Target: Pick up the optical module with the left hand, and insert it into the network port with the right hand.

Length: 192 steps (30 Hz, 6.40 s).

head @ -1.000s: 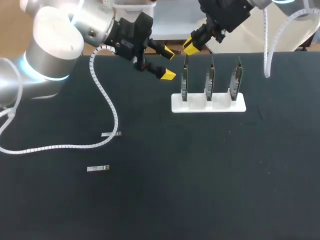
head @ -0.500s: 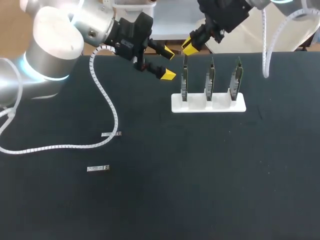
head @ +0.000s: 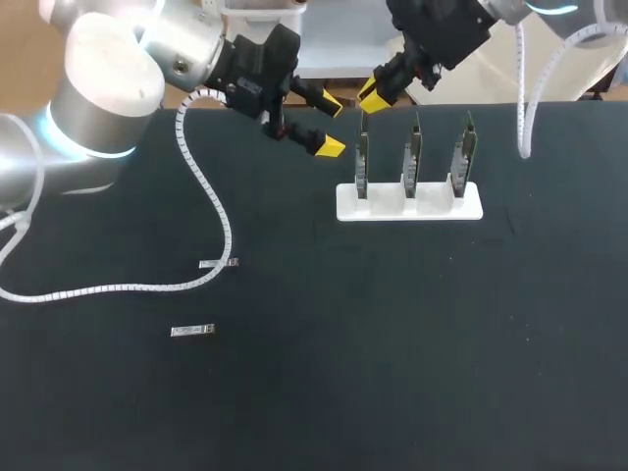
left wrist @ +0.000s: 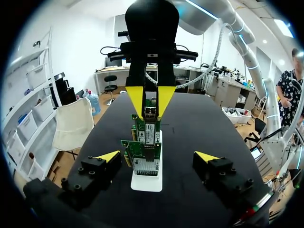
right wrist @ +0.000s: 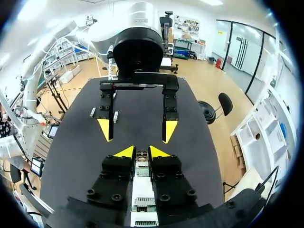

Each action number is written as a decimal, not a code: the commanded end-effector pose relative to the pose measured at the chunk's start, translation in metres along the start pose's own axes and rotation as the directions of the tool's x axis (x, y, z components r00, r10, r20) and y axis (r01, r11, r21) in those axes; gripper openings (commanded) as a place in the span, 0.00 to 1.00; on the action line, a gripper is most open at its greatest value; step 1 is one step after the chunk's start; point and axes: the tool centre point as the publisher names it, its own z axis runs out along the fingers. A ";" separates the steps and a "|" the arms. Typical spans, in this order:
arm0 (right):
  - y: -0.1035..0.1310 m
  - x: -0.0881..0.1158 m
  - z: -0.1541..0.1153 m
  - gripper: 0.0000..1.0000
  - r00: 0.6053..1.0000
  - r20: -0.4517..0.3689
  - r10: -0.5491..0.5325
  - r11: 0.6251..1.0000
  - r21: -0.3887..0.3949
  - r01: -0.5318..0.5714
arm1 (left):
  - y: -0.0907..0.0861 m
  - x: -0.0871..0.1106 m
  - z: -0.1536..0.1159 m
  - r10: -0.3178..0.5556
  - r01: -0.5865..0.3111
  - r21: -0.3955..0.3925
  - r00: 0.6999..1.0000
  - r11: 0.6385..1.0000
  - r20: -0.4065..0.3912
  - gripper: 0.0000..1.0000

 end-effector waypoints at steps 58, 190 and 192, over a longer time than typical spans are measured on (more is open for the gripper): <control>0.008 0.018 -0.025 1.00 0.990 0.117 0.079 0.996 -0.051 -0.074 | 0.001 -0.001 0.001 -0.001 0.001 0.002 1.000 1.000 -0.003 1.00; -0.011 0.005 -0.029 0.00 0.984 0.172 0.053 0.998 -0.043 -0.047 | 0.001 -0.001 0.001 -0.001 0.001 0.002 1.000 1.000 -0.003 1.00; -0.009 0.011 -0.042 0.00 0.977 0.199 0.072 0.996 -0.066 -0.060 | 0.001 -0.001 0.001 -0.001 0.001 0.002 1.000 1.000 -0.003 1.00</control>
